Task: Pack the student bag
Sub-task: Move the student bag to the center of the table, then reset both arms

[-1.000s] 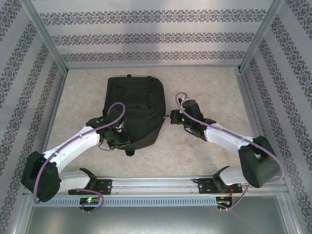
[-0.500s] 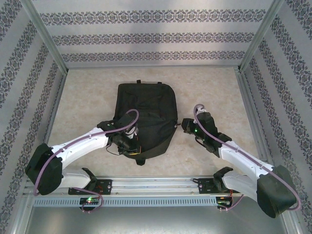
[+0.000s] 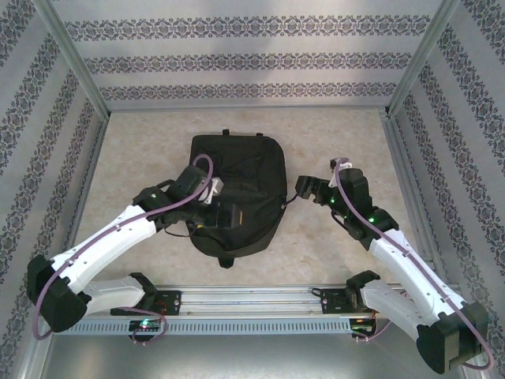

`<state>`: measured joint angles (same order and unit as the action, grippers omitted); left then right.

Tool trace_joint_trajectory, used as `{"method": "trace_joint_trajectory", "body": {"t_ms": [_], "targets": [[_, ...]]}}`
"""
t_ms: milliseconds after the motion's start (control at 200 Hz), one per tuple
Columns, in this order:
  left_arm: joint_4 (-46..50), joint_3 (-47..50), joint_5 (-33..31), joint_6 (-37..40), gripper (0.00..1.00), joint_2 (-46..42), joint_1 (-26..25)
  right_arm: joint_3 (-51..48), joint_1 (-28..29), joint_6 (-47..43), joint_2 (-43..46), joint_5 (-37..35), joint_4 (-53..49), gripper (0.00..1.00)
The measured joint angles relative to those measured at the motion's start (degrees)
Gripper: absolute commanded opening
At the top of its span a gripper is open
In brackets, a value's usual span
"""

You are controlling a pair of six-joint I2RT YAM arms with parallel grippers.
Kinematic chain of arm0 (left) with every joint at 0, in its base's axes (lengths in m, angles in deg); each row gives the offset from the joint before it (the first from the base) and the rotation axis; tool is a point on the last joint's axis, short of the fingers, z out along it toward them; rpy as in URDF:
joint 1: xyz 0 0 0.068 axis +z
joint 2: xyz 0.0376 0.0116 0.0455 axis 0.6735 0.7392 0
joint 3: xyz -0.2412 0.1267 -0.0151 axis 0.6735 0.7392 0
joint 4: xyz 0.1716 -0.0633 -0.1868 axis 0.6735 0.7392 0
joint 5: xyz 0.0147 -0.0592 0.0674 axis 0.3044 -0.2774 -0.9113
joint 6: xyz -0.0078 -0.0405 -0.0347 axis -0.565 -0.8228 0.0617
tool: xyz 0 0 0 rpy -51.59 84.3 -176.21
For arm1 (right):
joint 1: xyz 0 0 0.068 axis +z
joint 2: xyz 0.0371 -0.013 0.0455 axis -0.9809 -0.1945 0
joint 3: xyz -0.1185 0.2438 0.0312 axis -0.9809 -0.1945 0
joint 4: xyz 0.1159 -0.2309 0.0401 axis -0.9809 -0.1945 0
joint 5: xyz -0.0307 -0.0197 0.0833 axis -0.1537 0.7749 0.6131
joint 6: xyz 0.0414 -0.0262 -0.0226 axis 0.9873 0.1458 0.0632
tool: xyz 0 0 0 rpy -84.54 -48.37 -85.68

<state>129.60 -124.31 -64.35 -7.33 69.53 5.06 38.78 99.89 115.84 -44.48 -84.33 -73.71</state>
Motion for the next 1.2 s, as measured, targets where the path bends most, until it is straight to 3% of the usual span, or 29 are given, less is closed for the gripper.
{"method": "trace_joint_trajectory", "body": {"t_ms": [25,180,280,395,480,605,834,934,1054,1199], "targets": [[0.0,-0.37,-2.16,0.72,1.0,-0.66,0.61,1.16,-0.02,-0.37,-0.31,-0.22,-1.25,0.98],[0.52,-0.9,-15.72,4.26,1.0,-4.63,3.72,1.03,-1.31,-3.17,1.51,-0.28,-1.18,0.98],[-0.35,-0.52,-28.35,9.11,1.0,-5.73,4.46,-3.08,-1.51,-5.09,5.92,-3.48,2.69,0.98],[-9.05,6.71,-43.47,17.75,1.0,-9.27,6.47,-6.91,-1.6,-7.61,7.08,-10.29,7.82,0.98],[-20.26,17.03,-49.07,24.94,1.0,-13.6,9.16,-9.99,-1.9,-11.54,5.14,-14.05,12.79,0.98],[-33.51,31.8,-48.19,32.44,1.0,-20.7,15.15,-16.52,-2.84,-16.85,1.88,-17.94,21.75,0.98],[-46.42,39.8,-40.94,36.0,1.0,-19.67,29.88,-18.58,-10.08,-23.28,-8.48,-17.84,31.74,0.98],[-53.68,43.12,-38.58,35.71,1.0,-17.09,33.18,-18.56,-13.86,-23.19,-12.9,-16.31,34.77,0.98],[-69.02,53.29,-36.59,33.38,1.0,-16.31,35.74,-18.51,-17.14,-21.99,-18.4,-15.67,37.77,0.98],[-80.85,59.21,-40.04,25.33,1.0,-10.71,38.45,-18.49,-19.19,-21.77,-24.11,-13.42,44.06,0.98]]}}
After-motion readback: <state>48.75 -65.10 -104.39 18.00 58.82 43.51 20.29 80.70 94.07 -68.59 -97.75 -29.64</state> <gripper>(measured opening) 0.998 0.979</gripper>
